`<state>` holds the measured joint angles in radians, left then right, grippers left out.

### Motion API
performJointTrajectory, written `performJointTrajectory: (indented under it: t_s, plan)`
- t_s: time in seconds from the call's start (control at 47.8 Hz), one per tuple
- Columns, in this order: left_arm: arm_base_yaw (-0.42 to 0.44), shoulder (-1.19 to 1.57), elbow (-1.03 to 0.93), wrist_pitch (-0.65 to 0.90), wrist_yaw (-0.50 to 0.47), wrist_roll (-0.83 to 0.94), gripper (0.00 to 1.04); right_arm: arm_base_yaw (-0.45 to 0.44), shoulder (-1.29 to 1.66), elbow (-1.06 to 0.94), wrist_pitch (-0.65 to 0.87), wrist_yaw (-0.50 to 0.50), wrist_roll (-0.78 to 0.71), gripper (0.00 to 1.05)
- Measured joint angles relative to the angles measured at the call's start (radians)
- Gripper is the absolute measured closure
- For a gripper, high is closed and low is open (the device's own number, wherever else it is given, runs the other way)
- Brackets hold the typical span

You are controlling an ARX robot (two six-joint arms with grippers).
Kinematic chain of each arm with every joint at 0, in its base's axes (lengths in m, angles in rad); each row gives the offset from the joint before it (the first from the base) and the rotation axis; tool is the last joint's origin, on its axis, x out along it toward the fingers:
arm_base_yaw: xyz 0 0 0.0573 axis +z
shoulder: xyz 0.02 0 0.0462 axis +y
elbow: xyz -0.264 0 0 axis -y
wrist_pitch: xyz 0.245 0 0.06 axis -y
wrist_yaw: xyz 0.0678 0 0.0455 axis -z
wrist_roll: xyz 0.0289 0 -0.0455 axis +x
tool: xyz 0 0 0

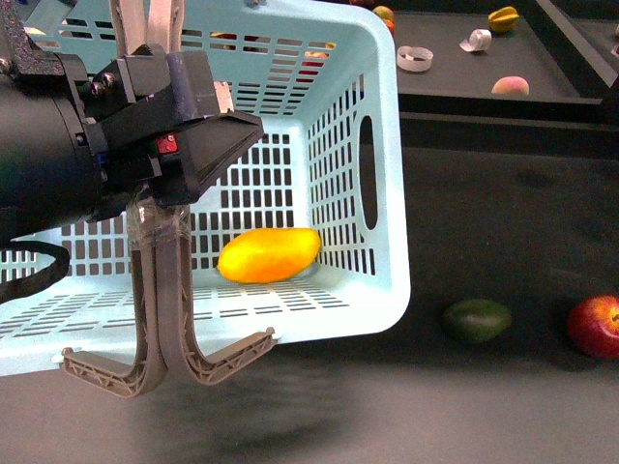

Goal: Pick mango with right arm and hold basket with left

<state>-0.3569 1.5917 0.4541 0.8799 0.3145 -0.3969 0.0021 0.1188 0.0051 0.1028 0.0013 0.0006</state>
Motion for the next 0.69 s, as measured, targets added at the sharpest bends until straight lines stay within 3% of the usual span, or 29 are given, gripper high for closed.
performJointTrajectory:
  t_s: [0.063, 0.377, 0.586, 0.691]
  plan:
    - [0.000, 0.000, 0.000, 0.000, 0.000, 0.001, 0.88, 0.000, -0.092, 0.000, -0.094, -0.003, 0.000, 1.03]
    - [0.000, 0.000, 0.000, 0.000, 0.000, 0.000, 0.88, 0.000, -0.113, 0.000, -0.101, -0.003, -0.002, 1.02]
    - [-0.001, 0.001, 0.000, 0.004, -0.008, 0.003, 0.88, 0.000, -0.113, 0.000, -0.101, -0.003, -0.002, 0.67]
    - [-0.031, 0.067, 0.026, 0.089, -0.172, 0.017, 0.88, 0.000, -0.114, 0.000, -0.101, -0.003, -0.002, 0.48]
